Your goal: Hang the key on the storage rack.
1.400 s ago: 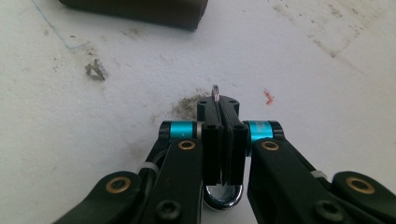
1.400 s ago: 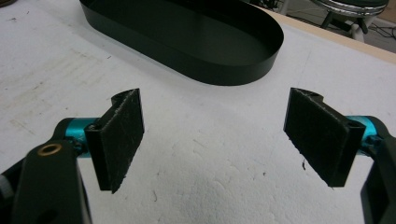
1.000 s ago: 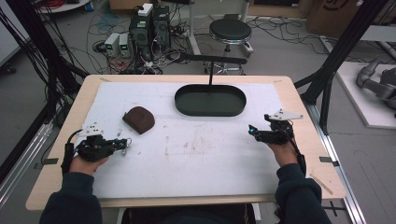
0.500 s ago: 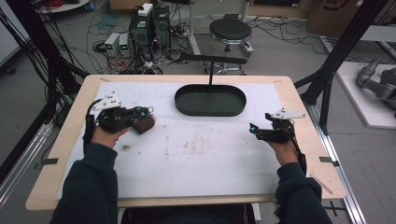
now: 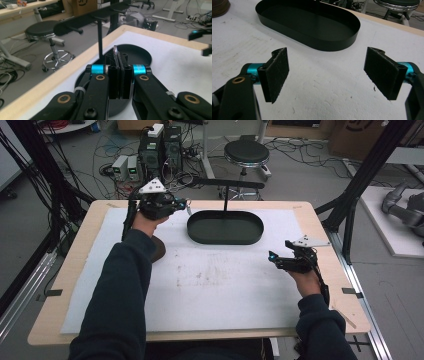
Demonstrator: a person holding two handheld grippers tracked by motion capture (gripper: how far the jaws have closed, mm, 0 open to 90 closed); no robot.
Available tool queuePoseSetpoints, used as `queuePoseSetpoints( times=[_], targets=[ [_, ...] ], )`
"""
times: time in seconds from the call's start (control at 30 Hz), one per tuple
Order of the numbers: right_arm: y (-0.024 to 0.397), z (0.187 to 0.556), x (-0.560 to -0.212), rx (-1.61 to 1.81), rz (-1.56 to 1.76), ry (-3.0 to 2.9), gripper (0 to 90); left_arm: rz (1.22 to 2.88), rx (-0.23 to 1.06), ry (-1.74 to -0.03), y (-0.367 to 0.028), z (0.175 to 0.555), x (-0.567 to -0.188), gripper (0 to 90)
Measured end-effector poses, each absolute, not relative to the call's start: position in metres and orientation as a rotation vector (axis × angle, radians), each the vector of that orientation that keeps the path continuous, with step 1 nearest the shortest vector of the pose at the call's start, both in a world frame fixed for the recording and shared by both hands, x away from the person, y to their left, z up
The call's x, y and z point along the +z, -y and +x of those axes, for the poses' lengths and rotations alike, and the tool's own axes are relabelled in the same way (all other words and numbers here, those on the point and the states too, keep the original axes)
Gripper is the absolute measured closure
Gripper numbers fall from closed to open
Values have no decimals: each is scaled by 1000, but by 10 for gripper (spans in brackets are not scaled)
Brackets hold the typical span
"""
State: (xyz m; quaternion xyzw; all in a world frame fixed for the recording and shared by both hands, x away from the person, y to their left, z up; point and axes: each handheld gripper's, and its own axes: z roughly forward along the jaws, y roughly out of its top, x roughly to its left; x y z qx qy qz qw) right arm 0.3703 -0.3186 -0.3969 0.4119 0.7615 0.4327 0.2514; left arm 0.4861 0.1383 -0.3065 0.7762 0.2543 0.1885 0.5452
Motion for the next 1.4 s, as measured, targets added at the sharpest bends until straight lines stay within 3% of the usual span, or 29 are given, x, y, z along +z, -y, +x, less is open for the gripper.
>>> queuePoseSetpoints(
  times=[0.57,1.27,1.4],
  targets=[
    [324,368,-398,1214,1126,-2072,205,1879,440,-614,-112,553,-304,880],
    [325,365,-399,1216,1120,-2084,205,1868,541,-746,-103,571,-311,879],
    [325,365,-399,1214,1125,-2084,205,1858,579,-808,-98,573,-315,835]
  ],
)
